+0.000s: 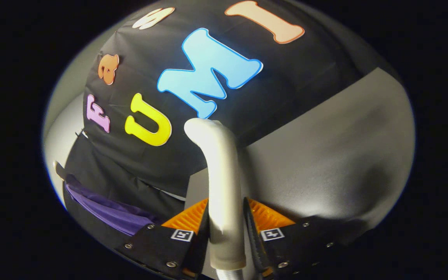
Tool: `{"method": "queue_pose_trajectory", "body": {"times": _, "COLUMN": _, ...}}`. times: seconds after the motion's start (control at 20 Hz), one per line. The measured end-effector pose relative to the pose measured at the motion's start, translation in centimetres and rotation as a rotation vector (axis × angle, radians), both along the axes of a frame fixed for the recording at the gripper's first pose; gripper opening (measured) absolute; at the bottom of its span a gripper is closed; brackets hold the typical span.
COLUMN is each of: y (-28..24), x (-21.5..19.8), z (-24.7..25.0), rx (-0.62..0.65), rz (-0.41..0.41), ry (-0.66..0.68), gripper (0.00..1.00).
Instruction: Iron the clothes twice with a garment steamer, once on the left side and once on the right side.
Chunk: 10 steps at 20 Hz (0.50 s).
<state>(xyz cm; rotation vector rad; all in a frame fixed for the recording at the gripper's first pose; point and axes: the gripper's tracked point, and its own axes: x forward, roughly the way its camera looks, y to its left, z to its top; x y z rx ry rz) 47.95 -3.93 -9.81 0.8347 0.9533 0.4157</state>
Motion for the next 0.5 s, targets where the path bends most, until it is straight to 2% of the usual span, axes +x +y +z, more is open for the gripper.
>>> {"method": "queue_pose_trajectory", "body": {"times": 0.15, "y": -0.2, "x": -0.1, "z": 0.9, "rx": 0.019, "rz": -0.016, "ry": -0.039, "gripper": 0.35}}
{"method": "queue_pose_trajectory", "body": {"times": 0.3, "y": -0.8, "x": -0.8, "z": 4.1, "rx": 0.020, "rz": -0.058, "ry": -0.142, "gripper": 0.33}}
{"method": "queue_pose_trajectory", "body": {"times": 0.5, "y": -0.9, "x": -4.0, "z": 6.4, "rx": -0.072, "rz": -0.071, "ry": -0.265, "gripper": 0.33}}
